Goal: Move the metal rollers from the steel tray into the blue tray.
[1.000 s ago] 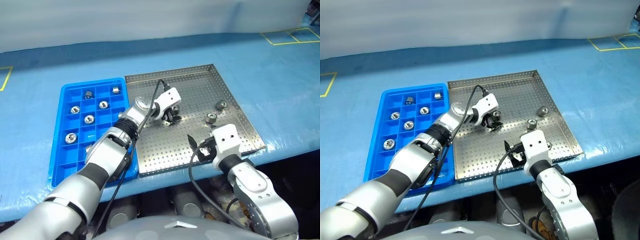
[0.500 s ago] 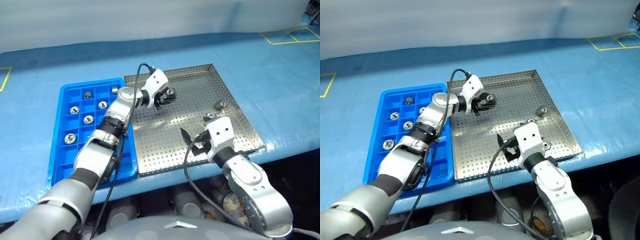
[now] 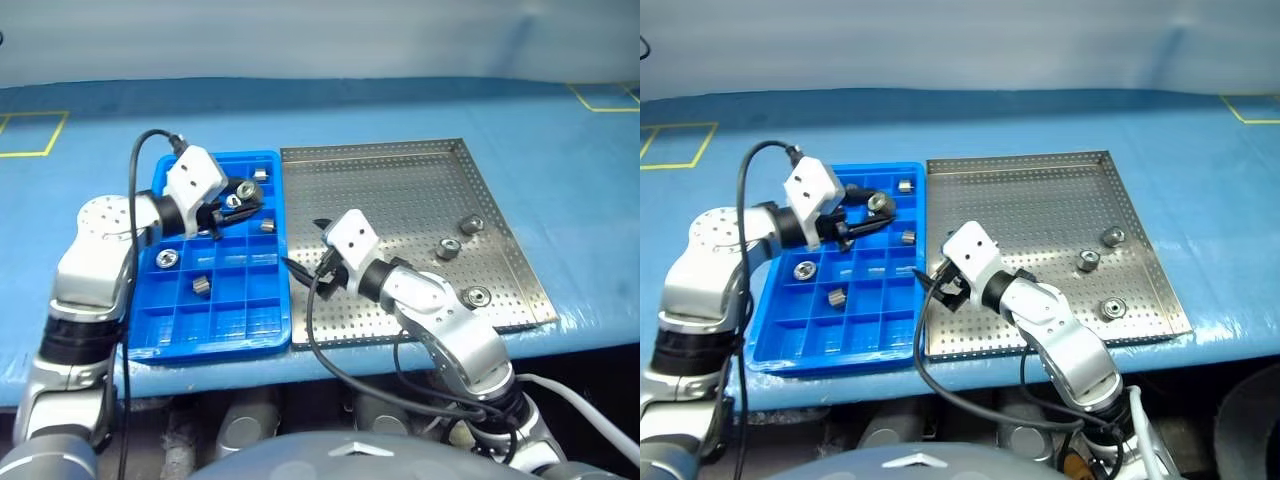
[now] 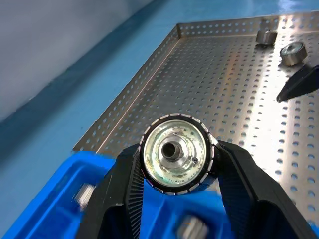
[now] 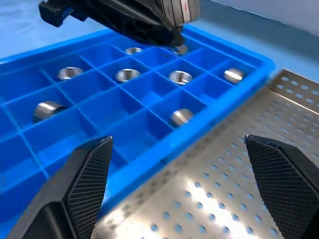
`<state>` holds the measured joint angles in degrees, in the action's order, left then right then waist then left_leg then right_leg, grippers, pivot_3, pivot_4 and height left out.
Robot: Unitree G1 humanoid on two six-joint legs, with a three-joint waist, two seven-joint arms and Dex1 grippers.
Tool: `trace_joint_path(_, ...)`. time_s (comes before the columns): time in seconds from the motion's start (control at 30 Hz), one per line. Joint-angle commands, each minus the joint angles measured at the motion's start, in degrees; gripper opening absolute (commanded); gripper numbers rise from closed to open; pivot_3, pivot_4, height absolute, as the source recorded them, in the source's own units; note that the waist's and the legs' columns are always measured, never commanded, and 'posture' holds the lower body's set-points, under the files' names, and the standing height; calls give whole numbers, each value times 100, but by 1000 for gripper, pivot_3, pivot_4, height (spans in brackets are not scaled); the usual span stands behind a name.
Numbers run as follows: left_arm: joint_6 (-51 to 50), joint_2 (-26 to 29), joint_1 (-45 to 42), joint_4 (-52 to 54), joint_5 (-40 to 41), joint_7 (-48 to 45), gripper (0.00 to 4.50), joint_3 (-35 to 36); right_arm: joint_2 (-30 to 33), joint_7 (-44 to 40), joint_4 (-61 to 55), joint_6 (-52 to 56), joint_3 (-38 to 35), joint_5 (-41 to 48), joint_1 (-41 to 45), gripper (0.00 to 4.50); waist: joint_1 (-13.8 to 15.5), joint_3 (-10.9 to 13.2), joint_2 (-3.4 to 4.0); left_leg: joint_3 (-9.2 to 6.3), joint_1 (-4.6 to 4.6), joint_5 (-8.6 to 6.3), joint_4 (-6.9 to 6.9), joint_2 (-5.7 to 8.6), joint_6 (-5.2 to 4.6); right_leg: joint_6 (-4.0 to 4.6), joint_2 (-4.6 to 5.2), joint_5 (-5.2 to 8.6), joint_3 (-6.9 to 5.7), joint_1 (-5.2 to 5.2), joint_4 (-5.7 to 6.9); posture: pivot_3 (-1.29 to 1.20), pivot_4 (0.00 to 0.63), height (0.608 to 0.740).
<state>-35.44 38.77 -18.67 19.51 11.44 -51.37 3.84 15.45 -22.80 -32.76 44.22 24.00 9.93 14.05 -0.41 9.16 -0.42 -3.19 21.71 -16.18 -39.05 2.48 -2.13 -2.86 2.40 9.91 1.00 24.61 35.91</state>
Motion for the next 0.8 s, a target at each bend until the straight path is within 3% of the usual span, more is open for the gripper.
trace_joint_path(0.03, -493, 312, 912, 1214, 275, 179, 1885, 958, -16, -521, 374, -405, 296, 65, 399, 4500, 89, 1, -1, 0, 0, 2, 0, 2, 3, 1, 2, 1, -1, -1, -2, 227, 150, 740)
trace_joint_path(0.2, -842, 476, 2546, 2303, 303, 345, 1885, 1829, -170, -980, 933, -747, 609, 60, 790, 4500, 357, 2, -4, -18, 0, -2, 4, -1, 20, 22, 1, 14, -21, 3, -2, 310, 150, 740)
trace_joint_path(0.43, -1098, 642, 3969, 2937, 132, 526, 1885, 2177, -401, -1277, 1293, -1007, 841, 30, 933, 4500, 676, 3, -3, -62, -6, -5, 14, -5, 28, 48, -11, 54, -51, 3, 4, 371, 150, 740)
trace_joint_path(0.8, -1279, 888, 4465, 2852, -84, 815, 1885, 1753, -327, -1498, 1150, -1045, 822, 79, 741, 4500, 785, 5, 4, -98, -11, 11, 27, -9, 55, 50, -29, 66, -61, 0, 8, 330, 150, 740)
